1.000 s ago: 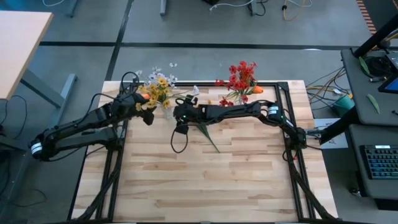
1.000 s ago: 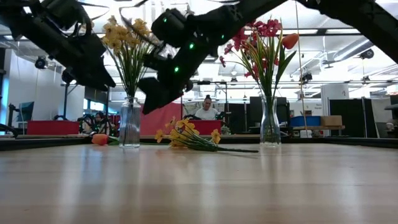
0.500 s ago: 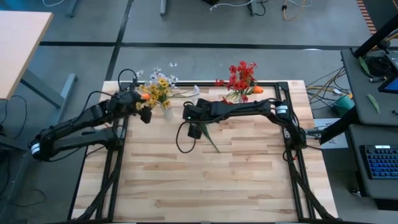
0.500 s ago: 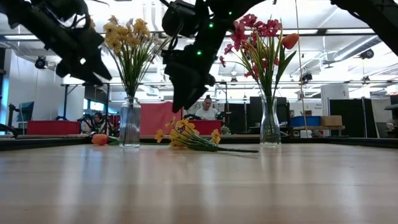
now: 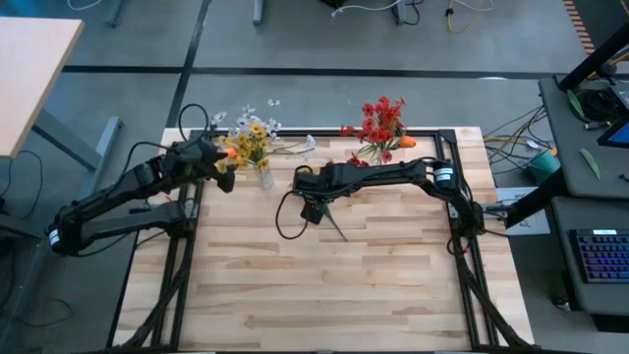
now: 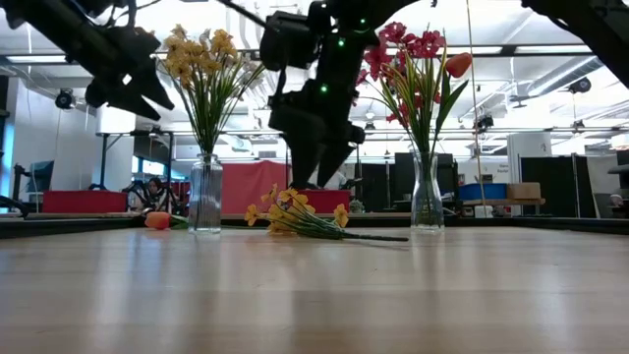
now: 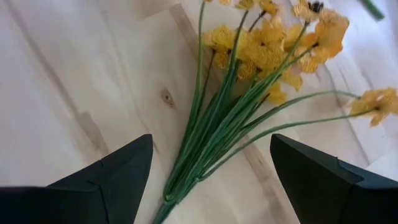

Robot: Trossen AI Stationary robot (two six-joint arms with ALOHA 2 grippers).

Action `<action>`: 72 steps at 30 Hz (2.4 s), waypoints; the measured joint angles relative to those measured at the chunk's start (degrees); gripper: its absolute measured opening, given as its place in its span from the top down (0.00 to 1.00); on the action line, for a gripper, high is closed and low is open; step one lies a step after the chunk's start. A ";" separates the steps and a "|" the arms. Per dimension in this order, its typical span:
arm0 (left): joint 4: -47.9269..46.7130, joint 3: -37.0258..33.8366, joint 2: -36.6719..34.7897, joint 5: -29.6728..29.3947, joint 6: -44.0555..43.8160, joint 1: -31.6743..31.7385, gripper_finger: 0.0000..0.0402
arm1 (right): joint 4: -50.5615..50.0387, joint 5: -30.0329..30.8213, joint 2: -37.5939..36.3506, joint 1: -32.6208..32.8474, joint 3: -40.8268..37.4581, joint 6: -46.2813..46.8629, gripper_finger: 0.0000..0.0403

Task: Sort flowers into vase by color
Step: Put the yellow flowers into the left transparent flower vase

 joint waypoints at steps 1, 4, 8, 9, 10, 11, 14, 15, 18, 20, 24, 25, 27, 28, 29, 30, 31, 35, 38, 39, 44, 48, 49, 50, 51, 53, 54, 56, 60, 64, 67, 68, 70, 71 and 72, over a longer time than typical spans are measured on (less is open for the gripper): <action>-0.11 0.27 -0.26 0.00 0.00 0.00 0.39 | 0.04 0.00 0.19 0.00 -0.04 0.73 0.22; -0.84 1.33 -0.95 -0.01 0.04 0.02 0.39 | 0.86 0.14 0.82 0.00 -0.61 2.29 0.22; -1.72 2.99 -2.25 -0.02 0.14 0.02 0.39 | 1.38 0.15 1.85 -0.02 -1.54 3.91 0.22; -1.71 3.28 -2.69 -0.02 0.25 0.02 0.39 | 1.59 0.15 2.08 -0.02 -1.68 4.25 0.22; -1.71 3.50 -3.16 -0.02 0.37 0.01 0.39 | 1.63 0.15 2.30 -0.02 -1.88 4.53 0.22; -1.72 3.61 -3.63 -0.02 0.44 0.00 0.39 | 1.53 0.15 2.61 -0.02 -2.08 4.77 0.22; -1.50 3.49 -5.44 0.00 0.46 0.00 0.39 | 1.79 0.15 3.96 0.00 -2.25 5.14 0.23; -1.43 3.27 -6.07 0.00 0.44 0.00 0.39 | 1.71 0.14 4.39 -0.01 -2.32 5.24 0.24; -1.34 2.88 -7.82 0.00 0.44 -0.01 0.39 | 1.79 0.15 5.75 -0.05 -2.52 5.82 0.27; -1.22 2.73 -8.74 0.00 0.44 -0.01 0.39 | 2.03 0.09 6.29 -0.17 -2.56 6.46 0.29; -1.07 2.47 -9.94 0.00 0.44 0.00 0.39 | 2.56 -0.41 6.88 -0.36 -2.54 6.97 0.36; -1.01 2.41 -10.11 0.00 0.44 -0.02 0.39 | 2.67 -0.66 7.03 -0.40 -2.49 7.15 0.39; -0.67 2.14 -10.32 0.02 0.44 0.00 0.39 | 2.89 -1.88 7.20 -0.57 -2.46 7.29 0.45; -0.58 2.02 -10.38 0.02 0.44 -0.01 0.39 | 3.04 -2.55 7.32 -0.64 -2.45 7.31 0.48; -0.53 1.91 -10.42 0.02 0.44 0.00 0.39 | 3.15 -2.97 7.36 -0.68 -2.45 7.31 0.52; -0.24 1.79 -10.42 0.02 0.44 -0.01 0.39 | 3.23 -3.06 7.46 -0.64 -2.43 7.31 0.56; 0.27 1.64 -10.42 0.02 0.47 0.00 0.39 | 3.29 -3.04 7.51 -0.60 -2.40 7.27 0.61; 1.80 0.46 -10.36 0.04 0.87 -0.02 0.39 | 3.35 -3.41 7.55 -0.57 -2.40 6.41 0.78; 3.03 -0.71 -10.44 0.04 1.48 0.00 0.39 | 3.20 -3.04 7.37 -0.57 -2.44 4.79 0.90; 3.25 -1.13 -10.49 0.08 2.00 0.00 0.39 | 2.91 -2.71 7.12 -0.58 -2.49 4.19 0.92; 5.39 -3.35 -10.45 2.06 2.80 -0.02 0.39 | 1.43 -2.23 5.50 -0.40 -2.74 -0.77 0.96; 7.93 -5.79 -10.82 4.16 4.14 -0.08 0.39 | 1.19 -2.77 3.85 0.53 -3.05 -4.12 0.95; 7.97 -6.12 -10.97 4.15 4.44 -0.07 0.39 | 1.22 -2.97 3.66 0.66 -3.37 -4.96 0.95; 8.11 -6.45 -11.11 4.15 4.62 -0.07 0.39 | 1.16 -2.92 3.56 0.76 -3.74 -5.64 0.95; 8.36 -6.78 -11.32 4.13 4.68 -0.07 0.39 | 1.18 -2.92 3.48 0.84 -4.05 -6.51 0.95; 9.65 -7.50 -11.80 4.15 4.72 -0.07 0.39 | 2.40 -3.62 2.65 0.98 -5.42 -7.86 0.95; 10.52 -8.05 -12.17 4.15 4.70 -0.07 0.39 | 3.75 -4.96 1.94 1.01 -6.39 -8.41 0.95; 12.20 -9.55 -12.88 4.18 4.49 -0.07 0.39 | 7.29 -7.39 0.25 1.10 -9.04 -8.97 0.95; 15.25 -12.47 -14.29 4.58 3.59 -0.13 0.39 | 17.84 -8.68 -3.98 1.12 -16.78 -11.89 0.95; 19.18 -15.34 -15.47 5.58 4.34 -0.13 0.39 | 35.80 -9.06 -10.77 1.07 -26.83 -16.75 0.95; 24.09 -17.75 -16.07 9.21 5.64 -0.13 0.39 | 50.28 -12.53 -15.53 1.09 -34.77 -20.39 0.95; 25.79 -18.60 -16.24 10.21 6.27 -0.16 0.39 | 55.18 -13.70 -16.83 1.09 -37.27 -21.34 0.95; 28.07 -20.12 -16.35 11.90 7.71 -0.24 0.39 | 65.81 -16.38 -19.56 0.98 -41.74 -22.67 0.95; 28.76 -20.86 -16.39 12.39 8.37 -0.27 0.39 | 71.53 -17.63 -20.50 0.97 -43.61 -22.83 0.95; 29.24 -21.62 -16.41 12.61 9.06 -0.28 0.39 | 77.18 -18.79 -21.29 0.80 -45.16 -22.69 0.95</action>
